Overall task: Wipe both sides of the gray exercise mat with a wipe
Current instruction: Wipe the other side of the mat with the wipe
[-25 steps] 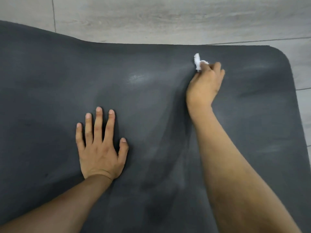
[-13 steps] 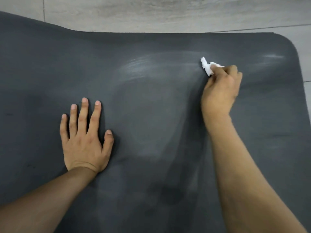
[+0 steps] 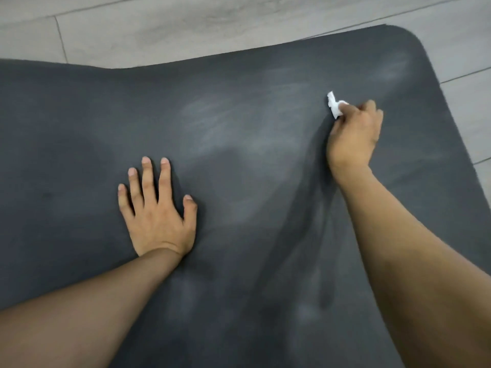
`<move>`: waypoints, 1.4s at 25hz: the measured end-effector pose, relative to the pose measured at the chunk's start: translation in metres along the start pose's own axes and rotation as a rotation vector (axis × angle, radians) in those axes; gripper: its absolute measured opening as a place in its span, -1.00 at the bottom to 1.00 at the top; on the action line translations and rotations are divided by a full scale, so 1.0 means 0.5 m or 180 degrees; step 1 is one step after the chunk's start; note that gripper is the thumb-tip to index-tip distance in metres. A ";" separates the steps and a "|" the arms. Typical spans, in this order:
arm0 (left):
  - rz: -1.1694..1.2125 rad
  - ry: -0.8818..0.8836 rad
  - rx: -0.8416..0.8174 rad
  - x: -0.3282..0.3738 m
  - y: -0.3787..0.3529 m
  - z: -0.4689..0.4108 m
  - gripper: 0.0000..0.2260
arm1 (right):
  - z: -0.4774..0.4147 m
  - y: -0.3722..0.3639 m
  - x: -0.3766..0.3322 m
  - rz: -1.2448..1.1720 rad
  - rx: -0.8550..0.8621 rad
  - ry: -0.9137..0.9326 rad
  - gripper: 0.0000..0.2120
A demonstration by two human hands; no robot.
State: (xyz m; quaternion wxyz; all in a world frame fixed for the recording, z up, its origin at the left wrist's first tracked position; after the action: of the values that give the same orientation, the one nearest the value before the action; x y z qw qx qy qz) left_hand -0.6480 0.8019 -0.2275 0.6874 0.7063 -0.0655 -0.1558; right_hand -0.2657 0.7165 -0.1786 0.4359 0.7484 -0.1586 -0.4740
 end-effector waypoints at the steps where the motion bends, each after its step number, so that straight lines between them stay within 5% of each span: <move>1: 0.0010 -0.0011 -0.0003 -0.003 -0.001 -0.001 -0.32 | 0.027 -0.036 -0.051 -0.0041 0.0021 -0.0022 -0.65; 5: 0.0070 -0.0015 0.0023 -0.006 -0.003 0.002 -0.32 | 0.295 -0.231 -0.356 -0.0241 -0.1307 0.2086 -0.60; 7: 0.0086 -0.0005 0.0054 -0.005 -0.001 0.000 -0.32 | 0.288 -0.223 -0.356 -0.0336 -0.1417 0.2630 -0.69; 11: 0.0104 0.0017 0.0019 -0.005 -0.002 0.001 -0.32 | 0.022 -0.098 -0.128 0.0146 -0.0503 0.0837 -0.70; 13: 0.0082 0.0035 0.0062 -0.003 0.001 0.001 -0.32 | -0.001 -0.080 -0.093 0.0220 -0.0092 0.0434 -0.65; 15: 0.0048 0.0043 0.0049 -0.006 0.002 0.001 -0.32 | 0.081 -0.144 -0.192 -0.0026 -0.0305 0.1163 -0.63; 18: -0.0007 0.0033 0.0026 -0.003 0.003 0.001 -0.32 | 0.253 -0.228 -0.338 -0.0291 -0.1397 0.3015 -0.66; 20: -0.0028 0.0026 0.0064 -0.003 0.003 0.000 -0.32 | 0.202 -0.227 -0.335 -0.0140 -0.1380 0.3478 -0.74; 25: -0.0107 -0.0002 0.0046 -0.002 0.003 -0.002 -0.33 | -0.089 -0.186 -0.203 0.0369 -0.0194 0.0539 -0.66; 27: -0.0126 0.0007 0.0030 -0.001 0.004 -0.005 -0.33 | -0.019 -0.261 -0.322 0.0018 -0.0552 0.0952 -0.71; 31: -0.0135 -0.0045 -0.0039 -0.002 0.001 -0.005 -0.33 | 0.218 -0.379 -0.537 -0.0019 -0.2138 0.3348 -0.71; 33: -0.0180 -0.0053 -0.0070 -0.006 -0.002 -0.005 -0.33 | 0.124 -0.362 -0.493 -0.0028 -0.1752 0.2910 -0.73; 35: -0.0135 -0.0062 -0.0078 -0.005 -0.001 -0.005 -0.33 | -0.034 -0.309 -0.368 0.0106 -0.0845 0.1528 -0.74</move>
State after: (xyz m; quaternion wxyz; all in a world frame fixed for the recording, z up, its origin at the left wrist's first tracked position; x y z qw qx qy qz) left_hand -0.6496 0.8048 -0.2276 0.6919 0.6975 -0.0553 -0.1780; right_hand -0.3706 0.9326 -0.1946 0.5630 0.7729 0.0005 -0.2925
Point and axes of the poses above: each hand's wrist, its own z-axis away from the middle knuckle, its own y-axis out of the back of the hand, x = y × z, the point moved 8 cm from there along -z, towards the middle knuckle, and after that the axes turned 15 degrees about -z, right-handed, at the moved point
